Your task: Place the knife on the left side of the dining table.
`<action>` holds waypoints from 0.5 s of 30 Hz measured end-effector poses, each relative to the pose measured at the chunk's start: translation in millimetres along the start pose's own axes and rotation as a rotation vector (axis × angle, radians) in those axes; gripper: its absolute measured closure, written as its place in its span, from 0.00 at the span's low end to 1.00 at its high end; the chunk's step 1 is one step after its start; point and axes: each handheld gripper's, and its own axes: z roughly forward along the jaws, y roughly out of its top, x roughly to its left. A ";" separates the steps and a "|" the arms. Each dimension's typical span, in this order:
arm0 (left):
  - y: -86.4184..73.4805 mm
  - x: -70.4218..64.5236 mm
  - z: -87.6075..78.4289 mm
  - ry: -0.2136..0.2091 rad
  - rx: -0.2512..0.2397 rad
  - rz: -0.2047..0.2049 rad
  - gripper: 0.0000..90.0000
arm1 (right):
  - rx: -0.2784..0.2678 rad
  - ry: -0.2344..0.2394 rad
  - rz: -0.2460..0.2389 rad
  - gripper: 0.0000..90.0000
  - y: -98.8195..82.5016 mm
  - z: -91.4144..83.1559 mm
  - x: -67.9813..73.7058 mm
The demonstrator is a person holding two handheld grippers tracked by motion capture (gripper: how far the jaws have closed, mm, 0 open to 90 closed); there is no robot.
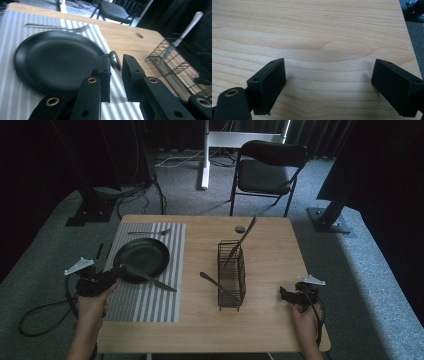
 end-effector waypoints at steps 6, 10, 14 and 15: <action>-14.2 21.5 -1.7 0.013 0.006 -0.075 0.85 | 0.000 0.000 0.001 0.13 0.0 0.0 0.1; -22.8 31.4 -2.7 0.010 0.004 -0.114 0.85 | 0.000 0.000 0.001 0.13 0.0 0.0 0.1; -30.2 39.6 -3.2 0.009 0.006 -0.144 0.85 | 0.000 0.000 0.001 0.13 0.0 0.0 0.1; -31.6 41.2 -3.3 0.011 0.007 -0.148 0.85 | 0.000 0.000 0.001 0.13 0.0 0.0 0.1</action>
